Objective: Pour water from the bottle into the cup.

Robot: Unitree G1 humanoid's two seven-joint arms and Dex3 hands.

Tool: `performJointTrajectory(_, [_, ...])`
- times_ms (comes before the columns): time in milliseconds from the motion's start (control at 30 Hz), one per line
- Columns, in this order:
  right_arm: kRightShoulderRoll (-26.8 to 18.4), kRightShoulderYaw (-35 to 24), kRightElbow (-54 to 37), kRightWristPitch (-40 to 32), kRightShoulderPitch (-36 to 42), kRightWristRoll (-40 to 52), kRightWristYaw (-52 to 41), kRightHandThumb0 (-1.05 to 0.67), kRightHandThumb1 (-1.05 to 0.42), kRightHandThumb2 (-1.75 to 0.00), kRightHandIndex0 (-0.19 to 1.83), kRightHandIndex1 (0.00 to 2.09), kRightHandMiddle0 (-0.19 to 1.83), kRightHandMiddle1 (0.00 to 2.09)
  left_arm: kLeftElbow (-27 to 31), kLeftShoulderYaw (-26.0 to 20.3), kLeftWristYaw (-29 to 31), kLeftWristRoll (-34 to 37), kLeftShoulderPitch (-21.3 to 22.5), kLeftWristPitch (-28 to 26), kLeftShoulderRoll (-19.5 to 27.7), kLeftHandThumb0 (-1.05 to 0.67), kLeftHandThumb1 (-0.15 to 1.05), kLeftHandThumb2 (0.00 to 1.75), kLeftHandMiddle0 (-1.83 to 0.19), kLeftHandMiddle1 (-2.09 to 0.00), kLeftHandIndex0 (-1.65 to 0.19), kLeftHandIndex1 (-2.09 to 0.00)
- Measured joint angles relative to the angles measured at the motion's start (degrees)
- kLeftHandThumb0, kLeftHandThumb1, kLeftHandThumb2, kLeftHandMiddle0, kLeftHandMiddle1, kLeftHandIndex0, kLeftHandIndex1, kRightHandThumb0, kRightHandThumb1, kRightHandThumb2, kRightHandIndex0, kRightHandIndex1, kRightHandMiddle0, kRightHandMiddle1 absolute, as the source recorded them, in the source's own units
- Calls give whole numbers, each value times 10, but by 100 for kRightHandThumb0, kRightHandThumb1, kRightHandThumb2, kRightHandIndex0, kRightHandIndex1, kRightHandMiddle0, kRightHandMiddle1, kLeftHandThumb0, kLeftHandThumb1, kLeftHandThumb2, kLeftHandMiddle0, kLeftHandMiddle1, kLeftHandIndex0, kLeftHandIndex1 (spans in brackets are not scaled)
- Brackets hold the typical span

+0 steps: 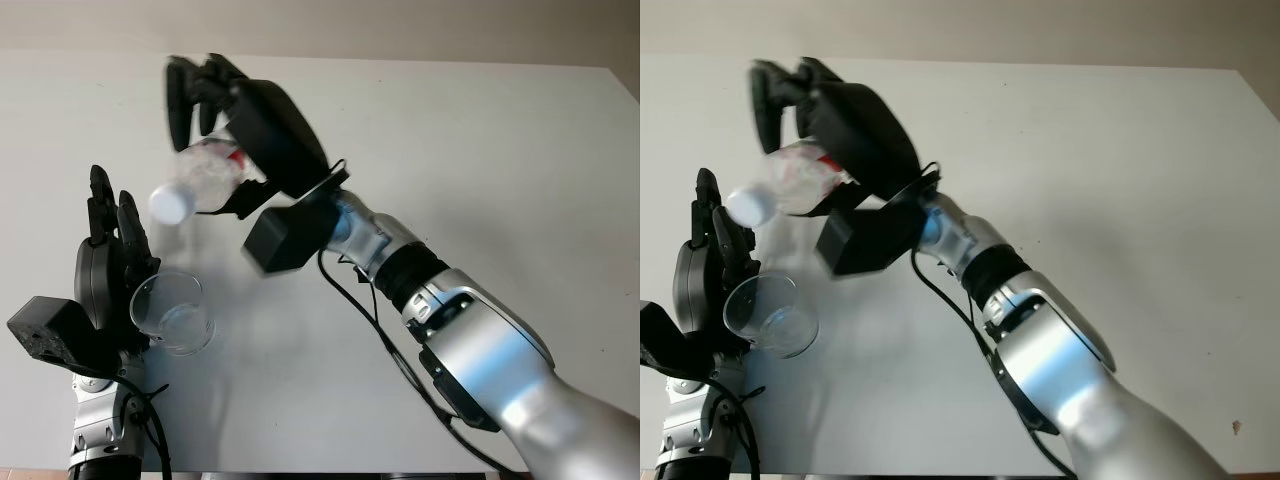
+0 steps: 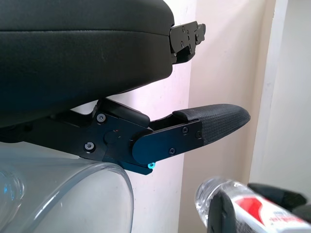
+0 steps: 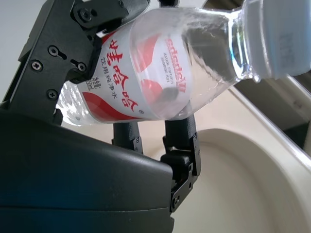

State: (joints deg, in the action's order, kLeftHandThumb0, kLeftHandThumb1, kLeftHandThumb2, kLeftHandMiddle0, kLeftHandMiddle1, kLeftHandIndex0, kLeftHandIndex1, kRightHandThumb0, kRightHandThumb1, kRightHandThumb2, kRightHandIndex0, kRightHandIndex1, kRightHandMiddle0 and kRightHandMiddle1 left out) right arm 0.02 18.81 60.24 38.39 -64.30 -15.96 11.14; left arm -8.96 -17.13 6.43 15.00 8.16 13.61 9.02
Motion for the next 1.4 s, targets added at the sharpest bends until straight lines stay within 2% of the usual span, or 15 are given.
performJointTrajectory(100, [0, -43, -21, -31, 14, 53, -66, -12, -89, -45, 119, 209, 91, 209, 0, 0, 1, 0, -1, 0, 0, -81, 105, 66, 14, -6, 19, -3])
performJointTrajectory(200, [-6, -78, -49, -84, 33, 97, -132, -16, -98, -29, 103, 209, 79, 209, 0, 0, 2, 0, -1, 1, 0, -81, 105, 65, 14, -6, 19, -4])
performJointTrajectory(333, [-29, -123, -94, -156, 65, 155, -213, -18, -103, -24, 101, 209, 76, 209, 3, -2, 4, 0, -4, 2, 0, -81, 105, 65, 14, -6, 19, -4])
performJointTrajectory(467, [-64, -168, -186, -325, 105, 238, -320, -17, -105, -26, 109, 209, 72, 209, 5, -4, 7, 3, -8, 3, 0, -80, 105, 65, 16, -5, 19, -2])
performJointTrajectory(533, [-82, -174, -242, -390, 133, 256, -344, -17, -105, -24, 112, 209, 71, 209, 6, -4, 12, 5, -10, 4, 0, -80, 105, 65, 16, -5, 19, -1])
performJointTrajectory(833, [-125, -204, -450, -558, 233, 290, -358, -20, -105, -28, 114, 209, 60, 209, 6, -5, 22, 7, -17, 10, 0, -79, 105, 68, 16, -5, 19, 0])
performJointTrajectory(1000, [-143, -231, -528, -612, 274, 307, -345, -20, -105, -32, 116, 209, 53, 209, 11, -5, 23, 9, -21, 9, -1, -78, 105, 69, 16, -5, 19, 0])
performJointTrajectory(1300, [-152, -248, -555, -639, 332, 306, -313, -21, -105, -31, 122, 209, 54, 209, 16, -8, 27, 9, -28, 9, 1, -76, 105, 73, 17, -5, 19, 0])
performJointTrajectory(1400, [-150, -251, -556, -654, 337, 304, -288, -23, -105, -28, 126, 209, 65, 209, 16, -8, 28, 9, -28, 8, 2, -76, 105, 74, 17, -5, 19, 0])
